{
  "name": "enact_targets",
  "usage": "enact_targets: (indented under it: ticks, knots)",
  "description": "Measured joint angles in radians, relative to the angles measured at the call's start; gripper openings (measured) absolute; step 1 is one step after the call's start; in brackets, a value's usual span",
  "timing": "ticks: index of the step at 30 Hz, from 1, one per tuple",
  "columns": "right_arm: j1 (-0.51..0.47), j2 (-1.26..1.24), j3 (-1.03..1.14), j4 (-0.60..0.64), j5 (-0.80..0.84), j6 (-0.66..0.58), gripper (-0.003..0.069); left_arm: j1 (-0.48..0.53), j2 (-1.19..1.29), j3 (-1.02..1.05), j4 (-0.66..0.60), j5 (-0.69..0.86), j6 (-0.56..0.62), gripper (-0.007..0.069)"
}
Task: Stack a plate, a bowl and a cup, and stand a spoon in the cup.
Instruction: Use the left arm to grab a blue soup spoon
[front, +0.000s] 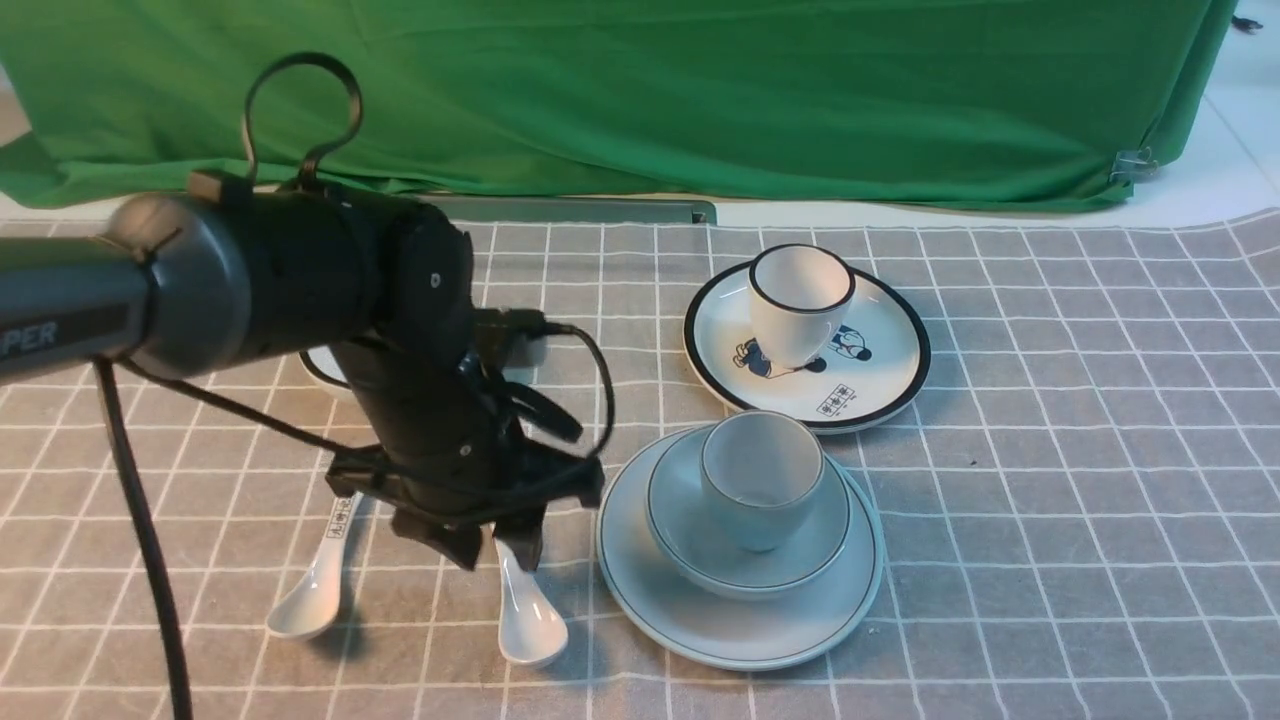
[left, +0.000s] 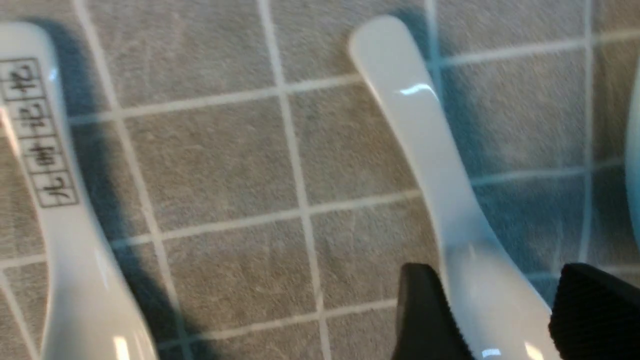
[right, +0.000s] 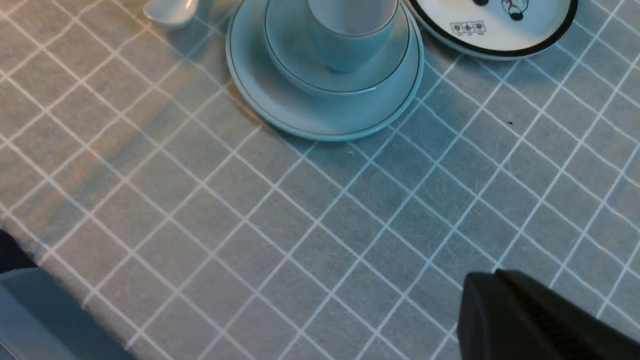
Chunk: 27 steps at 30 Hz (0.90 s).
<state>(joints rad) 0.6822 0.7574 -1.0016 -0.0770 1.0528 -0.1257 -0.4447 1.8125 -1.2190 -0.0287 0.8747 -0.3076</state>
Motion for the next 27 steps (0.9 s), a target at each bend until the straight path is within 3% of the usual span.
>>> enact_targets:
  ticks: [5,7,10,17,27]
  knots:
    - [0.000,0.000,0.020,-0.001,-0.005,-0.007,0.0045,0.021,0.034,-0.002,0.020,-0.084,-0.041,0.0493]
    - [0.000,0.000,0.027,-0.001,-0.008,-0.010,0.0049,0.021,0.041,-0.002,0.020,-0.112,-0.043,0.0503]
    - [0.000,0.000,0.037,-0.001,-0.008,-0.015,0.0054,0.021,0.062,-0.002,0.020,-0.162,-0.045,0.0493]
    - [0.000,-0.001,0.047,-0.001,-0.008,-0.017,0.0067,0.021,0.108,-0.008,0.029,-0.103,-0.051,0.0417]
    - [0.000,-0.001,0.048,-0.001,-0.008,-0.020,0.0069,0.021,0.118,-0.014,0.029,-0.103,-0.058,0.0402]
